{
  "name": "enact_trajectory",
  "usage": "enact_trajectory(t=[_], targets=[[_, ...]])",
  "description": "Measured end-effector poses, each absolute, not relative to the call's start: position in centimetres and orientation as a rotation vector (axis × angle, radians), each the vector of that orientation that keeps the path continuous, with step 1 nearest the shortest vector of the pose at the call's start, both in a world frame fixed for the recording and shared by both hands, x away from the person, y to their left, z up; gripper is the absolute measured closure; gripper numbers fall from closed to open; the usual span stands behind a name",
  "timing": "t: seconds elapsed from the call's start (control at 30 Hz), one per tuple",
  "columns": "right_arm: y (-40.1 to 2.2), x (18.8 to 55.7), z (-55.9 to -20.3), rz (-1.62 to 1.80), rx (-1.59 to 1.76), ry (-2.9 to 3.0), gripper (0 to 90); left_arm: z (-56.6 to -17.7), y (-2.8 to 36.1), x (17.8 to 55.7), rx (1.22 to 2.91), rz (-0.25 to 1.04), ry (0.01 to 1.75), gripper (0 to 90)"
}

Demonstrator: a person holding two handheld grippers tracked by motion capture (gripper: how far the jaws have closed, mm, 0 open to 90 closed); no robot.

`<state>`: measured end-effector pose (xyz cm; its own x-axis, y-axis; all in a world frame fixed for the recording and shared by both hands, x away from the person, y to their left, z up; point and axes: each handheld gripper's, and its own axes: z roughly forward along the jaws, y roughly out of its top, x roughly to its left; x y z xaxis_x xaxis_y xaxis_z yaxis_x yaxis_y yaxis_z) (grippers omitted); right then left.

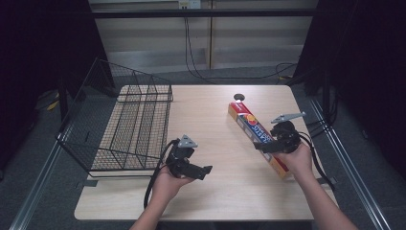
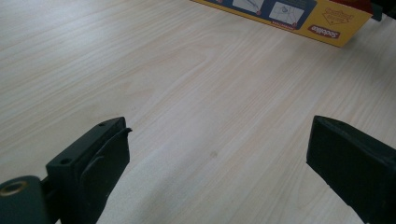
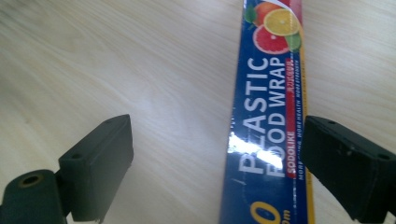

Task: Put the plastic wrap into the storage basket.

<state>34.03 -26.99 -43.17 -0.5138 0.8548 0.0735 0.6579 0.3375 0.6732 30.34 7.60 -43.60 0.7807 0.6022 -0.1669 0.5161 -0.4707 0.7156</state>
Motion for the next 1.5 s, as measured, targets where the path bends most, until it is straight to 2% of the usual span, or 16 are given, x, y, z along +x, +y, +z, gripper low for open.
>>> enact_trajectory(t=[0.4,0.87,1.23,1.4,1.5], targets=[[-27.3,36.2,-44.3,0.861,1.479,2.273,10.6,-43.7,7.4,30.2,2.167,0.126,0.817,6.2],[-27.3,36.6,-45.3,0.833,1.513,2.288,14.1,-43.9,7.4,30.2,2.191,0.115,0.804,6.6],[-26.8,37.1,-45.9,0.769,1.535,2.291,21.3,-44.0,7.3,30.2,2.201,0.114,0.800,6.7],[-26.8,37.2,-45.9,0.784,1.533,2.266,27.7,-44.0,7.2,30.1,2.190,0.122,0.821,6.7],[-26.9,37.2,-45.8,0.768,1.528,2.259,37.6,-44.0,7.2,30.1,2.190,0.123,0.818,6.7]])
